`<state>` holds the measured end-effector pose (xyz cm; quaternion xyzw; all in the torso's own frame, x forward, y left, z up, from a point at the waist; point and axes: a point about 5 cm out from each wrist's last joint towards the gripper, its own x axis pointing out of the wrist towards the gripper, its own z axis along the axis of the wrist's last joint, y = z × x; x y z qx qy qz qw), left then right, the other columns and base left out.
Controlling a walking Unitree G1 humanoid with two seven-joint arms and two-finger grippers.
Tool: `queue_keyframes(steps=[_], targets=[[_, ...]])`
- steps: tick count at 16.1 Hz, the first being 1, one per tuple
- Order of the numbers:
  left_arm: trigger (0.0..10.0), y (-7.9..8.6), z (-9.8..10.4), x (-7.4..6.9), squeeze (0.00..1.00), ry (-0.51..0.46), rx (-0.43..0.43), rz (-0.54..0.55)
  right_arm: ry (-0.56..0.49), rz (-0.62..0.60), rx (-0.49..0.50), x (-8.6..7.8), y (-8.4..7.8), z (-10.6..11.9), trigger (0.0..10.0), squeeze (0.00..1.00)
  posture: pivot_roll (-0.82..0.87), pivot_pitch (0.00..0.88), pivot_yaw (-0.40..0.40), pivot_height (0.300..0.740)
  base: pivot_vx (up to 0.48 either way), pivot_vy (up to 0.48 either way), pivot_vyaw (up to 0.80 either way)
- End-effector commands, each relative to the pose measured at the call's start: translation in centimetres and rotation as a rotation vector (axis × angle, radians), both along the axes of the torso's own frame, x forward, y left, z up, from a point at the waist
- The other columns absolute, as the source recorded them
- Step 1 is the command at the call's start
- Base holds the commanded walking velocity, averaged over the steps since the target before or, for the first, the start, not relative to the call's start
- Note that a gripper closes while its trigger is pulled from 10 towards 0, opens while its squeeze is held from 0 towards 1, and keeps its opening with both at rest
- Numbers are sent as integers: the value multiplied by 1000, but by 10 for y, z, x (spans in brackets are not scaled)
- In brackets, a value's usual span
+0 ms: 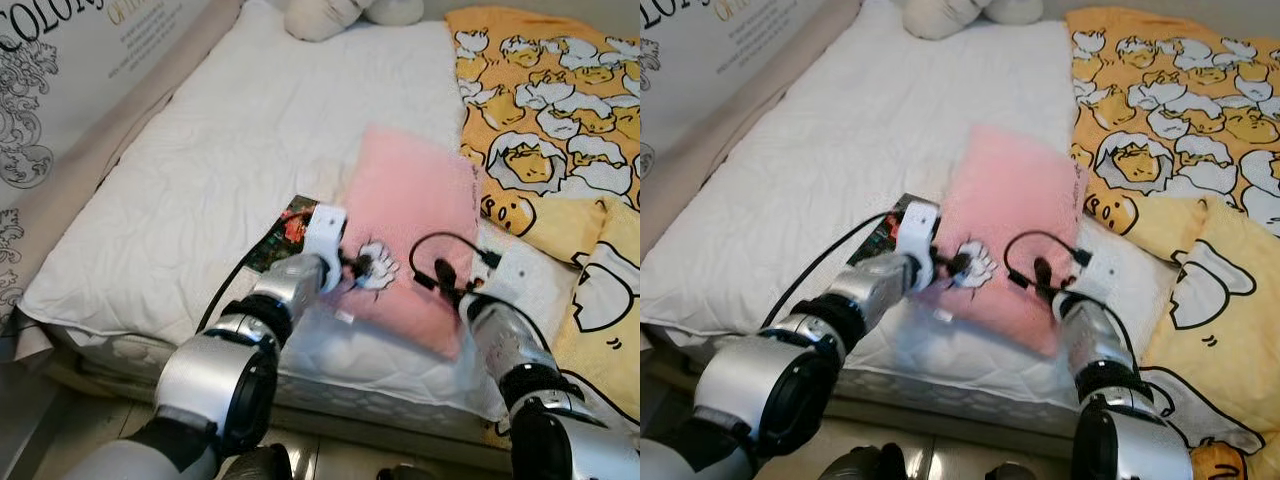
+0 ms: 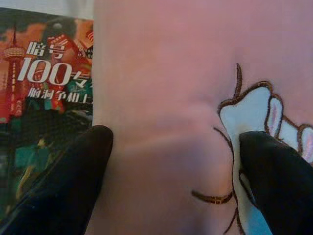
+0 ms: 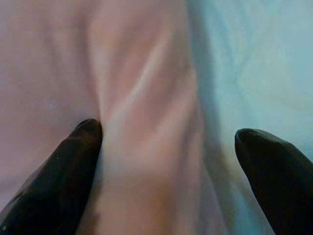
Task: Clean up the room
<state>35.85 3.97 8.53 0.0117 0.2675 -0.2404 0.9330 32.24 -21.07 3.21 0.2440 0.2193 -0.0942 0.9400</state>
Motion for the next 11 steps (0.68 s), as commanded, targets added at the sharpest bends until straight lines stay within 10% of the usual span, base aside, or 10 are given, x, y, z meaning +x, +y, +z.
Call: queue_keyframes(steps=[1, 2, 3, 4, 11], targets=[[10000, 1, -6, -3, 0, 9, 69, -26, 86, -14, 23, -12, -4, -15, 10000, 0, -184, 170, 44, 740, 0, 0, 0], [10000, -2, -6, -4, 0, 1, 87, -41, 99, -1, 19, -14, -4, -17, 10000, 0, -186, 173, 43, 740, 0, 0, 0], [1569, -2, -6, -4, 0, 0, 91, -45, 100, 8, 18, -14, -3, -18, 2824, 0, -186, 173, 43, 740, 0, 0, 0], [0, -3, -7, -5, 0, -1, 93, -45, 88, 17, 19, -13, -1, -17, 0, 0, -184, 174, 42, 740, 0, 0, 0], [0, 10, -14, -6, 0, 2, 66, 0, 55, 84, 43, -7, 16, -15, 0, 0, -65, 103, 55, 740, 0, 0, 0]])
